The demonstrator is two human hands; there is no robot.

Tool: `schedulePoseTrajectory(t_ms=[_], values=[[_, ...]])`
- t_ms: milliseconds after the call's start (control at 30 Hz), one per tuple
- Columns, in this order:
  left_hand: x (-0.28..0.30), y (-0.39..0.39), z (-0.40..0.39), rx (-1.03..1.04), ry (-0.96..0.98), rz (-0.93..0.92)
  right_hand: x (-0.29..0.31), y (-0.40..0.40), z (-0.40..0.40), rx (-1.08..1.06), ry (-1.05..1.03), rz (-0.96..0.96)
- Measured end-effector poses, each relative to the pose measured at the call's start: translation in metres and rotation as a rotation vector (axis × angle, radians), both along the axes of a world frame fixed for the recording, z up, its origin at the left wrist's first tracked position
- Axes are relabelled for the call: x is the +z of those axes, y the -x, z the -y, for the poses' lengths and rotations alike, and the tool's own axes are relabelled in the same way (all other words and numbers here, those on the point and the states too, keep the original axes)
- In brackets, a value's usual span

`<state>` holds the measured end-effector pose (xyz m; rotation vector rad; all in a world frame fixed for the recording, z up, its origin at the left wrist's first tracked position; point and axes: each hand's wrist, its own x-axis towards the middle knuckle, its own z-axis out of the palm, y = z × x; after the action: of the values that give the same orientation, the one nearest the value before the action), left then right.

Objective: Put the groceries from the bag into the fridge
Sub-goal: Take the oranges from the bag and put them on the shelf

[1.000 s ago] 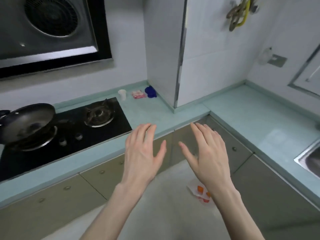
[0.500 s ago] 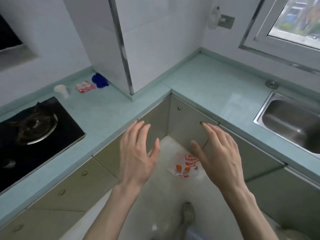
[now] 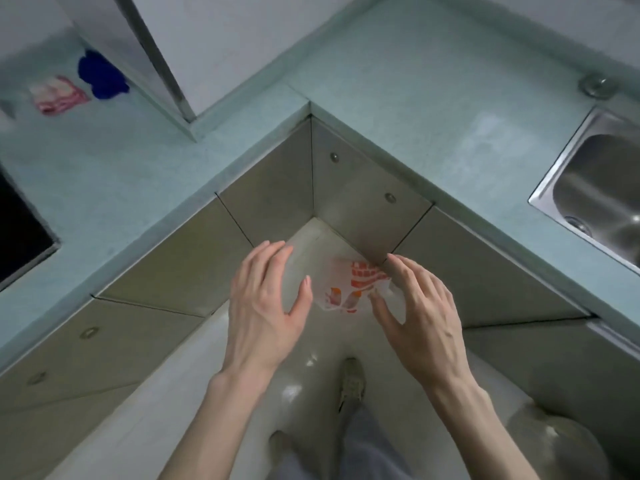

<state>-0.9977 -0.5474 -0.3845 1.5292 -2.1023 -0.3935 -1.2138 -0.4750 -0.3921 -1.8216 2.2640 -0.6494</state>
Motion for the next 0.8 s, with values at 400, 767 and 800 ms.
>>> schedulePoseTrajectory(t_ms=[400,767,800], values=[[-0.228,0.070,0.052,-0.116,-0.158,-0.046,-0.223,0.038,0.055,0.011,-0.097,0.022],[-0.478,0.104,0.048,-0.205,-0.219,-0.064,-0.458,0.077,0.068,-0.040,-0.082,0.041],[-0.497,0.107,0.047,-0.216,-0.236,-0.064,-0.475,0.080,0.069,-0.042,-0.078,0.037]])
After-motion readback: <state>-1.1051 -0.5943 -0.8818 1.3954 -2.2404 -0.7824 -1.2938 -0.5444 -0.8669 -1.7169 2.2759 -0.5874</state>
